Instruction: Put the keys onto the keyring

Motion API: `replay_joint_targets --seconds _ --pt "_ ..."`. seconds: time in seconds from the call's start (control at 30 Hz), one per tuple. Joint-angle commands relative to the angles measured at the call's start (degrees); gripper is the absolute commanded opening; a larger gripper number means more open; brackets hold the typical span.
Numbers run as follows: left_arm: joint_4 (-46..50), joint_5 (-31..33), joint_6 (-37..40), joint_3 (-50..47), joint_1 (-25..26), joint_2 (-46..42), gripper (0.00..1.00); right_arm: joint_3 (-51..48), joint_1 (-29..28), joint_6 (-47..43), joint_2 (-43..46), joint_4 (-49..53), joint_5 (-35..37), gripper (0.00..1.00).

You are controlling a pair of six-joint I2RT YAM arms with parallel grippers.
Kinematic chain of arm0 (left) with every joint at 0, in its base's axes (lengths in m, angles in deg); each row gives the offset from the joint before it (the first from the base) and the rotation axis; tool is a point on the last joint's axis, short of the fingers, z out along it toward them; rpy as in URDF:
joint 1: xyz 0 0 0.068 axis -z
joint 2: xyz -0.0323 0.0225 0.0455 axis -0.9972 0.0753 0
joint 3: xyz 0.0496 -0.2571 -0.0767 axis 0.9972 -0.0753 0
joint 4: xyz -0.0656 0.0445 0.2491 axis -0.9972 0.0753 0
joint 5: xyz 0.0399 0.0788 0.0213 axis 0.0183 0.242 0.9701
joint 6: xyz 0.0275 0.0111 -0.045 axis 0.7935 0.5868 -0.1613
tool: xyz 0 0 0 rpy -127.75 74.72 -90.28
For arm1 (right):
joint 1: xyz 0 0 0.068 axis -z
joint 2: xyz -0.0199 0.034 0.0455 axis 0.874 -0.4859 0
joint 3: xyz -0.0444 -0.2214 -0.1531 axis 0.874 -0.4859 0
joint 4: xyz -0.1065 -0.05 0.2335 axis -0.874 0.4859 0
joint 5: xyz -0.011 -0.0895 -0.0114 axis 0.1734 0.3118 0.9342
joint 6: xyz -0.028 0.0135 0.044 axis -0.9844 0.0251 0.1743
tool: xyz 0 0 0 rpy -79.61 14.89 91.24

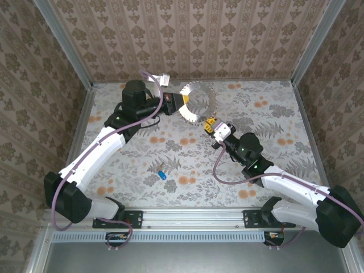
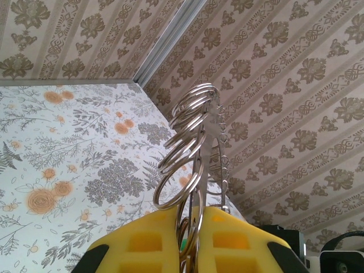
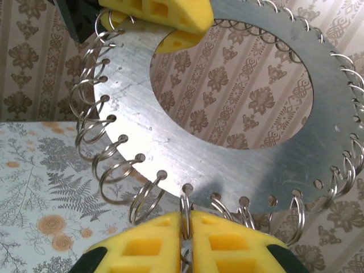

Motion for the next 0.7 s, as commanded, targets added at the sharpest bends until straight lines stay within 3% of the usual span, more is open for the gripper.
replay_joint_targets --seconds 0.0,0.33,0.53,0.67 --pt "-2.6 0.0 -1.1 0.0 0.6 -2.0 0.0 2.3 0.3 1.6 -0.5 -3.1 -1.0 0.16" --pt "-2.8 0.3 -1.2 -0.3 0.6 -2.1 0.0 1.8 0.3 1.4 -1.1 -3.0 -0.5 0.06" --pt "-2.0 6.2 -3.6 -2.3 0.2 -3.1 0.0 1.5 0.4 2.0 -0.7 -2.3 -0.1 0.0" --pt "-4.7 9.7 -9.8 -6.9 -0.9 -3.7 0.0 2.1 1.3 5.8 -0.4 -2.5 -2.3 0.0"
